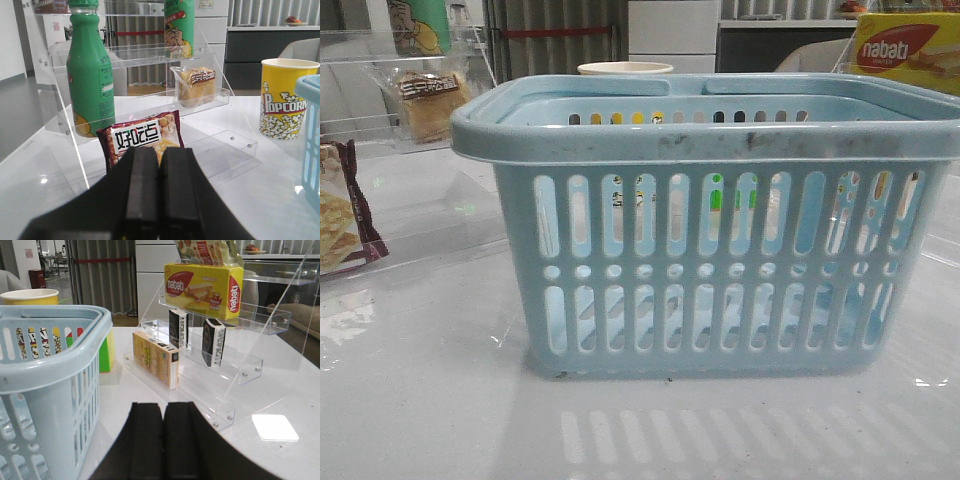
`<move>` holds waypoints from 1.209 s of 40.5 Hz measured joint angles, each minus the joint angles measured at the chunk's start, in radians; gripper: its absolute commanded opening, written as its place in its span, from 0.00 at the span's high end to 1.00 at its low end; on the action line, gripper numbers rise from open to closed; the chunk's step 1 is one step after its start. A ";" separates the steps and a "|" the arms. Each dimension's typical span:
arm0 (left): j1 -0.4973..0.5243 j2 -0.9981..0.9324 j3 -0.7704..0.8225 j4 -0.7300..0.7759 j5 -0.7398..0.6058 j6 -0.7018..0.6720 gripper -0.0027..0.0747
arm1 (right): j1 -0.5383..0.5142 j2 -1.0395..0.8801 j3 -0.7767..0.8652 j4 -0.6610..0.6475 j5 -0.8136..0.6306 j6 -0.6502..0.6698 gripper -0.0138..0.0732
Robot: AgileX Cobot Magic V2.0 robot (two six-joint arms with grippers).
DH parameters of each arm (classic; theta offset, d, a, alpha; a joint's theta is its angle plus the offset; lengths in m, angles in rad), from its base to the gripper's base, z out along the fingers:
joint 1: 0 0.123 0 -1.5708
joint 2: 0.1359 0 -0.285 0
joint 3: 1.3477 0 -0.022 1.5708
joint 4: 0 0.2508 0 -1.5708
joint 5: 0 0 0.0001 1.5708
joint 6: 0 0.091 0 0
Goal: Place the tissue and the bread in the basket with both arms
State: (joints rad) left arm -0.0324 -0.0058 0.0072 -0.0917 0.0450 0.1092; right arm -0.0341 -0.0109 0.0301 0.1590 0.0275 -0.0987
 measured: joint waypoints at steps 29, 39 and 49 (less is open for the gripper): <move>0.000 0.000 0.000 0.000 0.000 0.000 0.85 | 0.000 0.000 0.000 0.000 0.000 0.000 0.78; 0.000 0.000 0.000 0.000 -0.022 0.000 0.85 | 0.000 0.000 0.000 0.000 0.000 0.000 0.78; 0.000 0.000 -0.050 -0.002 -0.036 0.000 0.85 | 0.000 0.000 -0.056 0.000 0.036 0.000 0.78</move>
State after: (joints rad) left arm -0.0324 -0.0058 -0.0423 -0.0942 0.0086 0.1092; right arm -0.0341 -0.0109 -0.0257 0.1590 0.0634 -0.0987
